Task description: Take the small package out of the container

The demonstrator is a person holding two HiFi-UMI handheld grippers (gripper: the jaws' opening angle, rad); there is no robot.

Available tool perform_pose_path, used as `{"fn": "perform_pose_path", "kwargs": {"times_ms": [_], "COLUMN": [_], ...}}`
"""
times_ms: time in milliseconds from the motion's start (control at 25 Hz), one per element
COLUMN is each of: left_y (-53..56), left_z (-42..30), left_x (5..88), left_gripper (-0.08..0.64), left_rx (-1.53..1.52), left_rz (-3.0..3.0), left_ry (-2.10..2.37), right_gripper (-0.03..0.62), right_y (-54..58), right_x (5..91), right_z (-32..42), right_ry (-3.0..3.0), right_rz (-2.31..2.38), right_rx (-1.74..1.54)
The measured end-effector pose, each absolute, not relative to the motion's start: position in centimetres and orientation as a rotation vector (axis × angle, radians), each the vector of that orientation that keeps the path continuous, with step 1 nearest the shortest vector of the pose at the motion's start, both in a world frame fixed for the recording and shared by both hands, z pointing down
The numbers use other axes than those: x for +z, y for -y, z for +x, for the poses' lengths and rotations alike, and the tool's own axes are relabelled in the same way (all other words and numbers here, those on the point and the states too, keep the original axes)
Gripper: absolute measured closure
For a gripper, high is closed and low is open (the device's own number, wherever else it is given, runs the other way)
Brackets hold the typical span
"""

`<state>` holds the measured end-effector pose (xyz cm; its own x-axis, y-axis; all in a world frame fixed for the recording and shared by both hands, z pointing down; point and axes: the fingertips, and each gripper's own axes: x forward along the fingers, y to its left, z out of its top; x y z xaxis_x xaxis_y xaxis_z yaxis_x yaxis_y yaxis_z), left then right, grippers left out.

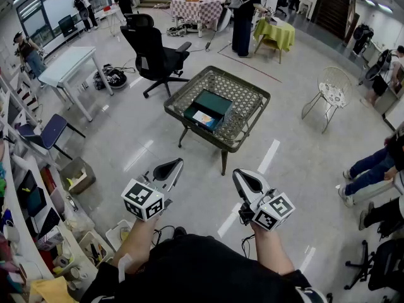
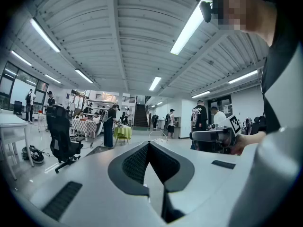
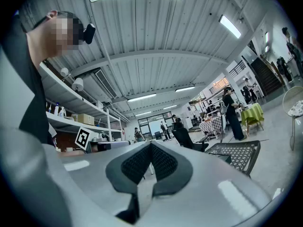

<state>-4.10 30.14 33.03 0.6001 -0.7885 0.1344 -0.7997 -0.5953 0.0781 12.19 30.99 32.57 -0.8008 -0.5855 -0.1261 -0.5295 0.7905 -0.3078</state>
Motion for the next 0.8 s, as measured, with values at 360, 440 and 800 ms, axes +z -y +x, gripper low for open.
{"fn": "perform_pose_path", "kwargs": {"times_ms": [360,440,800], "left_y": [-31.3,-31.4,-31.2], "left_z": [-4.3,-4.2,-4.9], "left_x": [31.5,32.4,35.7], "left_gripper": [0.556,0.556,0.557], "left_rx": [0.067,0.161,0.204], "left_rz": [2.7,2.679,2.592], "left_ry": [1.463,1.516,1.523], "right_gripper": [0.584,0.584,0.583], "right_y": [-32.0,-32.3,-31.7], "right_x": [32.6,32.7,34.8], "right_z": [13.7,14.3,15.9], "right_ry": [-2.768,-2.769,-2.692], "right_rz": [-0.88,-0.885,-0.937], "right_rx": [-0.395,-0.397,-0.537]}}
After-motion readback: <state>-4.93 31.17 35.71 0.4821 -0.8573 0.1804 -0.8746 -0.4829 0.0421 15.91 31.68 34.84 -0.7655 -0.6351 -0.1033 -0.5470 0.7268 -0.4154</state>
